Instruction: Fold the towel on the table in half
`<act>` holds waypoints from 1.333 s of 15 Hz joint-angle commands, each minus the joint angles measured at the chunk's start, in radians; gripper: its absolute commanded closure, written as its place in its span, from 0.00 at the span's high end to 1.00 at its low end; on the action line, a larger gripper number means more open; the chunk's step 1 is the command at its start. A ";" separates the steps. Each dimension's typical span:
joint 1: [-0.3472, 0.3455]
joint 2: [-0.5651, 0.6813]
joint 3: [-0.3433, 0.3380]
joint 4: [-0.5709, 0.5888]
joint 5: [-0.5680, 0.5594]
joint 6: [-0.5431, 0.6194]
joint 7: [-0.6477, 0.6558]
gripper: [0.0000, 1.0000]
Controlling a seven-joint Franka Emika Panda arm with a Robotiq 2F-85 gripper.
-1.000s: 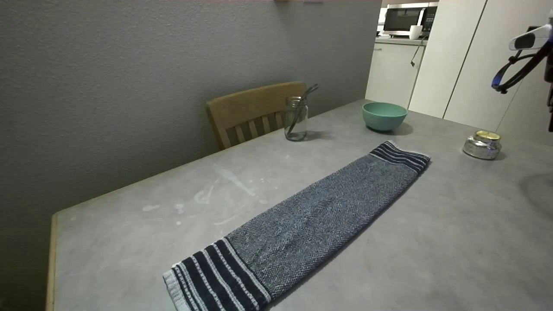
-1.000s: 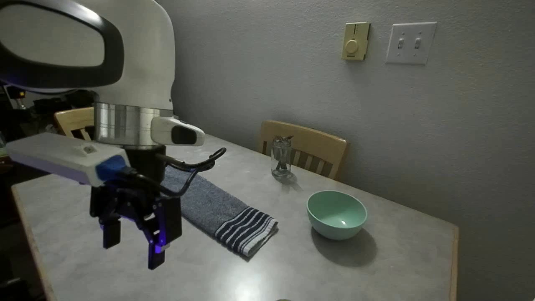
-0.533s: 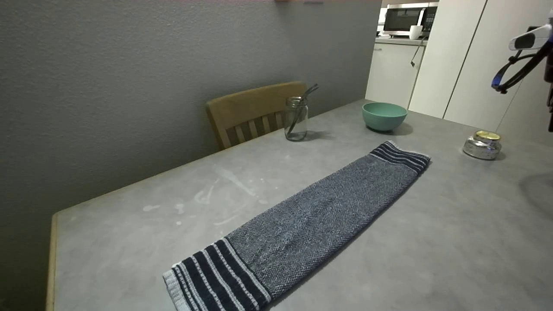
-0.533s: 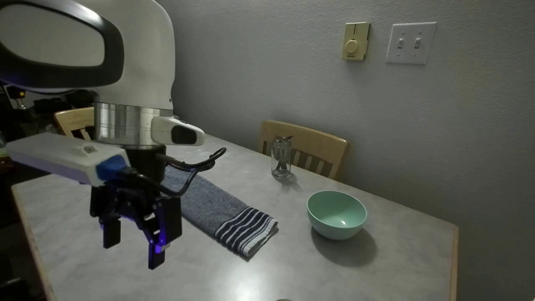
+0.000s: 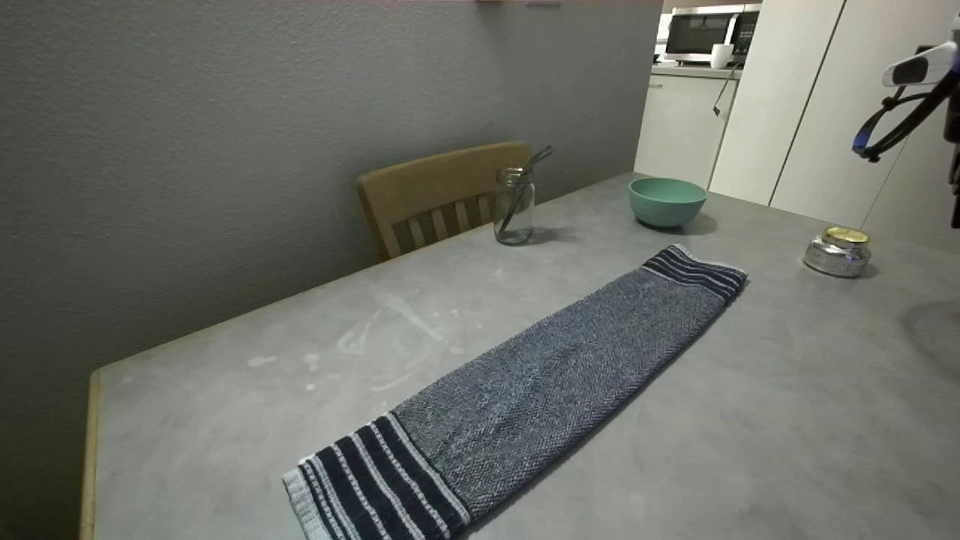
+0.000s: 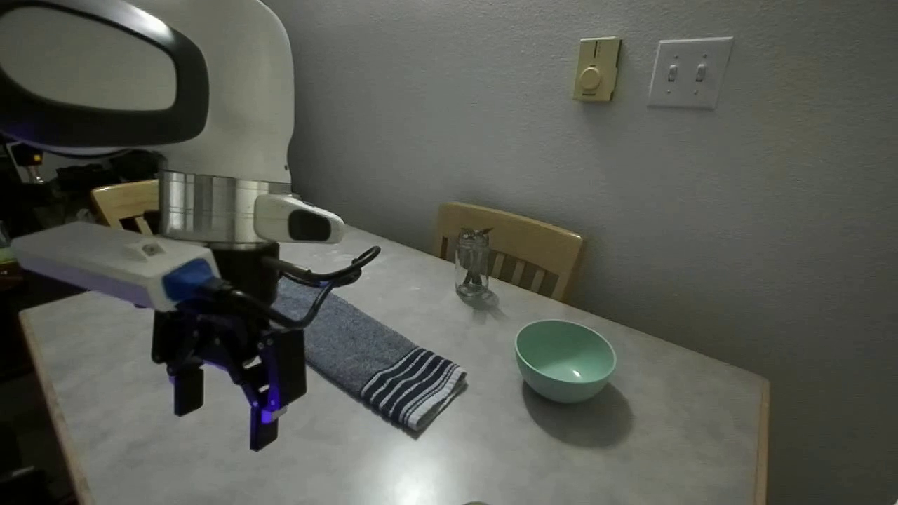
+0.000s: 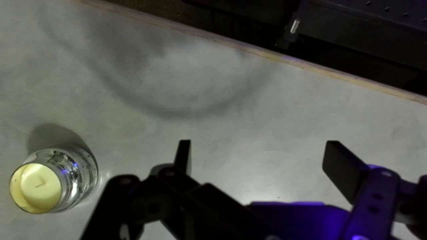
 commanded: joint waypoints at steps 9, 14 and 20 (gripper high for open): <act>-0.086 0.216 -0.019 0.145 0.053 0.062 -0.319 1.00; -0.101 0.219 0.000 0.162 0.034 0.050 -0.323 1.00; -0.110 0.303 0.041 0.229 0.395 0.114 -0.341 1.00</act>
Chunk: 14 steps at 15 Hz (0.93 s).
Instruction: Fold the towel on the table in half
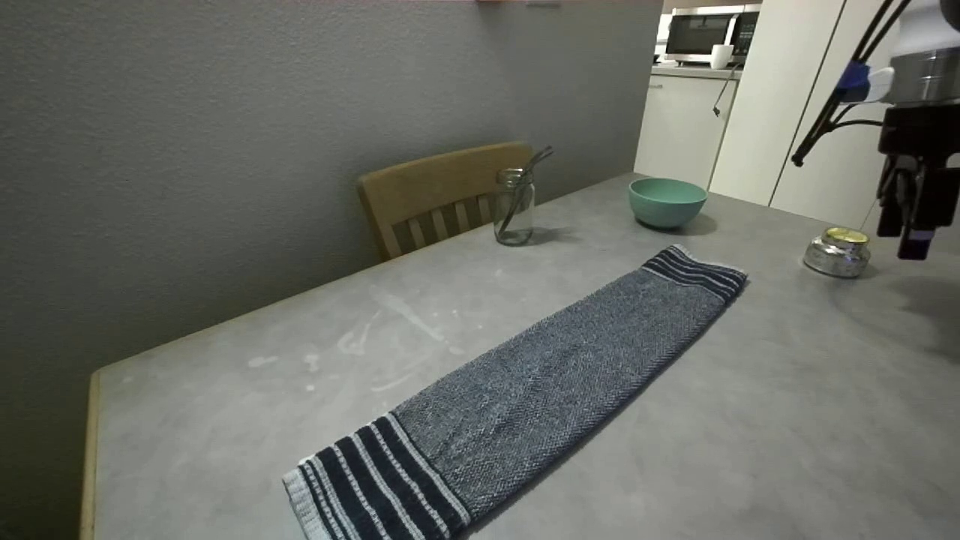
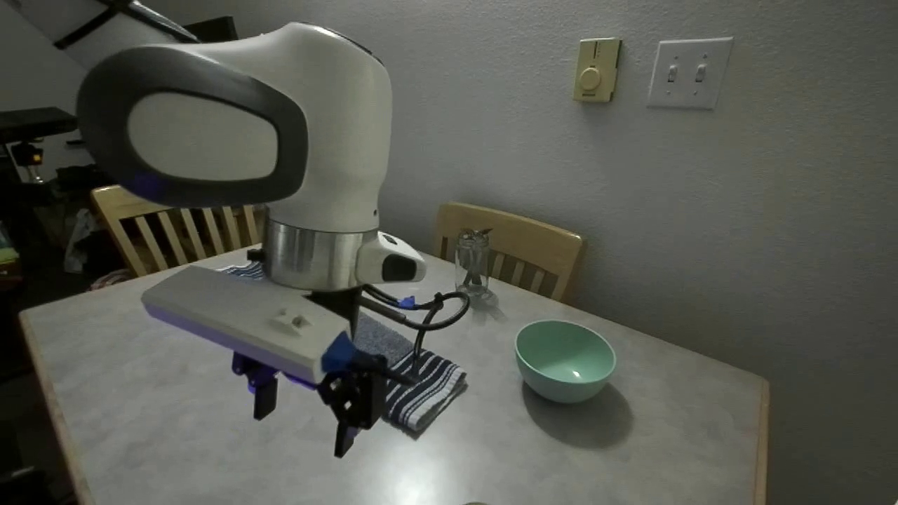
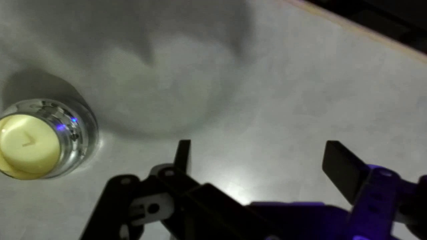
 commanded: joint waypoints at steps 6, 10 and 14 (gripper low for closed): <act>-0.060 0.230 0.080 0.257 0.201 0.018 -0.032 1.00; -0.069 0.227 0.100 0.255 0.175 0.037 0.002 1.00; -0.072 0.258 0.107 0.276 0.193 0.041 0.041 1.00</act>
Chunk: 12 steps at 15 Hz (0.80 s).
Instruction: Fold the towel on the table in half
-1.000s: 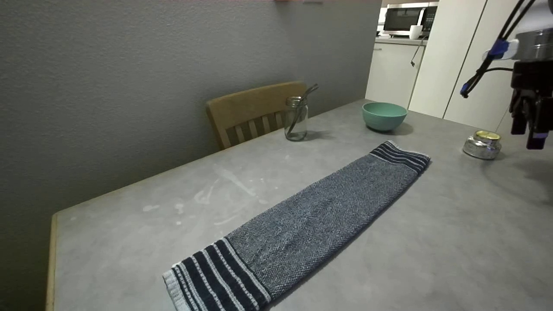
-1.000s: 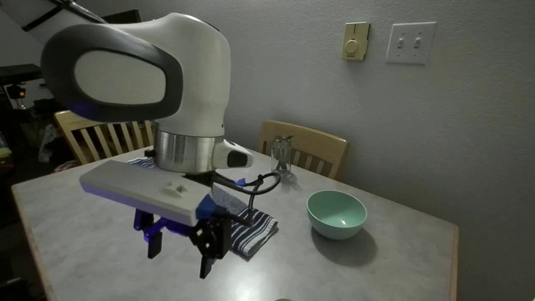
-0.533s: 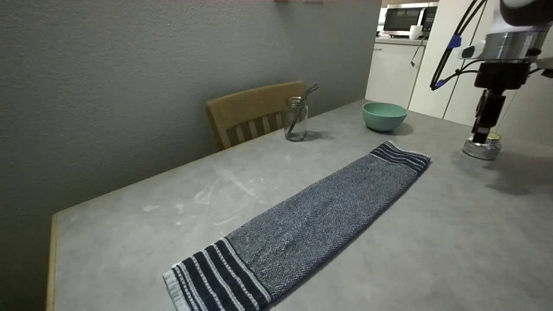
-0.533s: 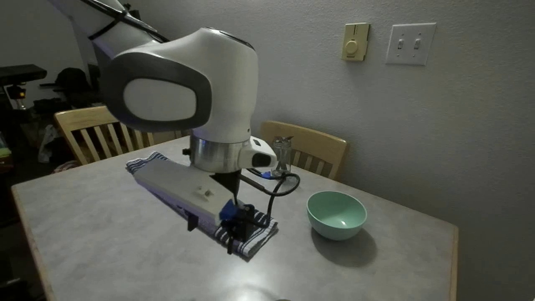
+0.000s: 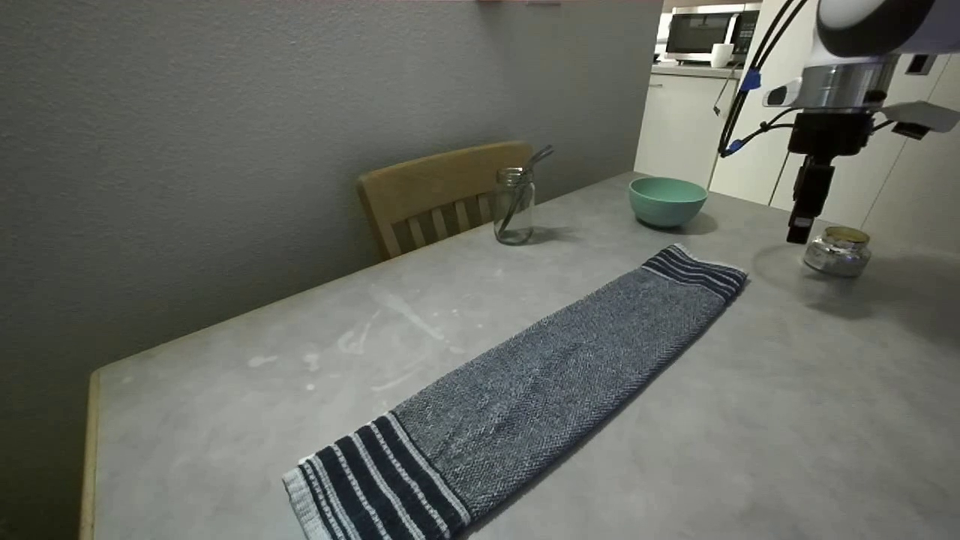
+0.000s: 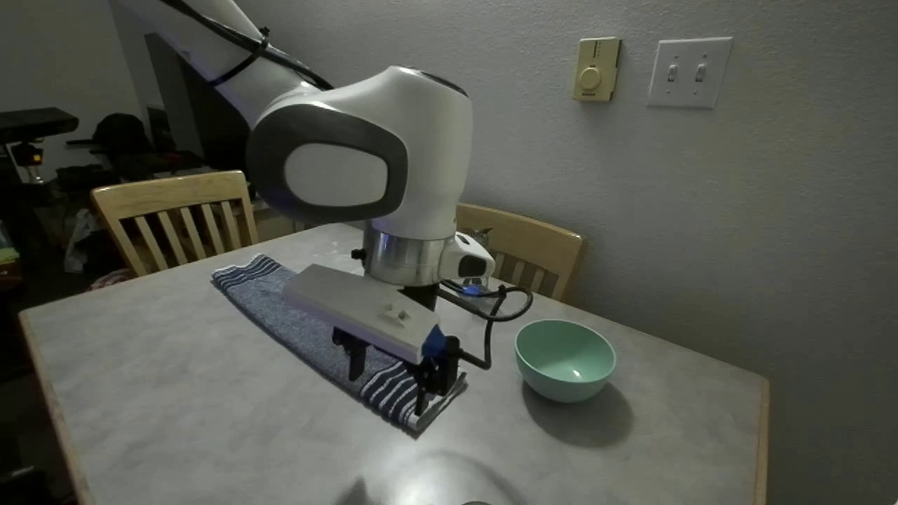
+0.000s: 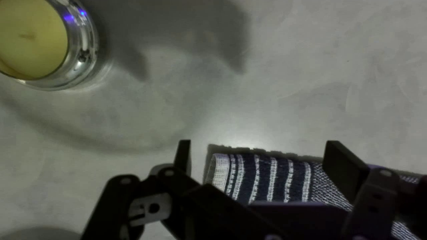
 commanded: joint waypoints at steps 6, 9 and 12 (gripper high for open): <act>-0.035 0.111 0.102 0.087 0.085 0.006 0.115 1.00; -0.023 0.157 0.122 0.122 0.053 0.026 0.171 1.00; -0.021 0.186 0.116 0.146 0.007 0.069 0.227 1.00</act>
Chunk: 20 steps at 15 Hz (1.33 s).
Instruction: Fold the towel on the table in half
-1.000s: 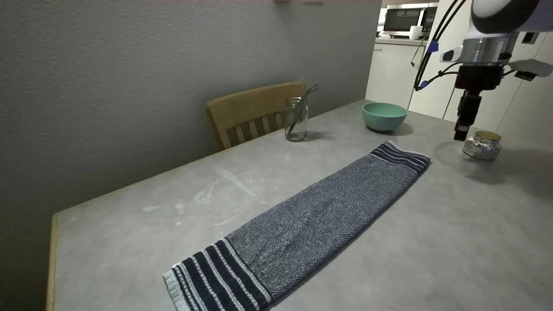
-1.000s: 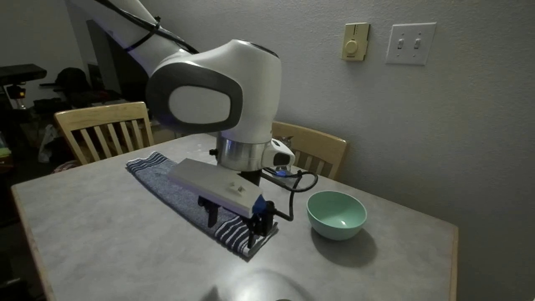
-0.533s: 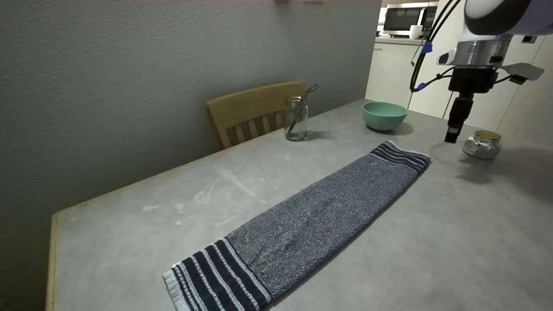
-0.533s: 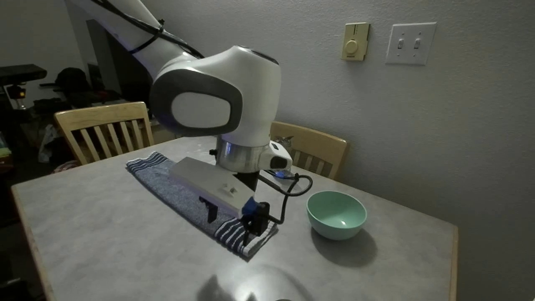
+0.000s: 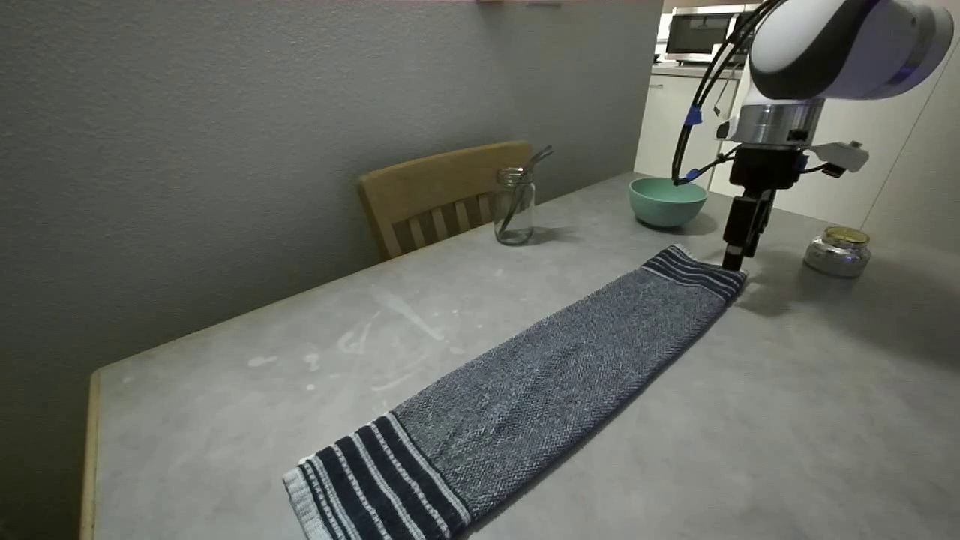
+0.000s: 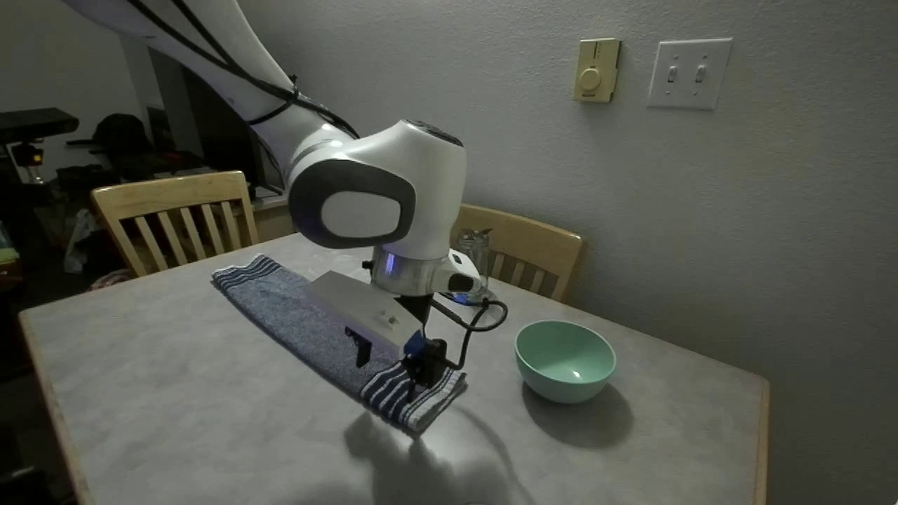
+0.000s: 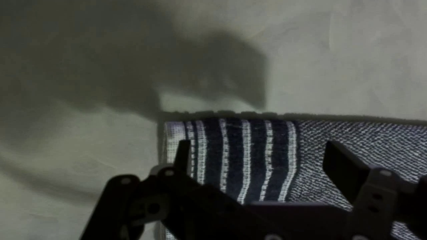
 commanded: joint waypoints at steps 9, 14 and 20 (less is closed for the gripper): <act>-0.115 0.183 0.063 0.141 -0.038 0.068 0.035 1.00; -0.171 0.209 0.097 0.188 -0.011 0.061 0.012 1.00; -0.177 0.223 0.123 0.220 -0.013 0.046 0.009 1.00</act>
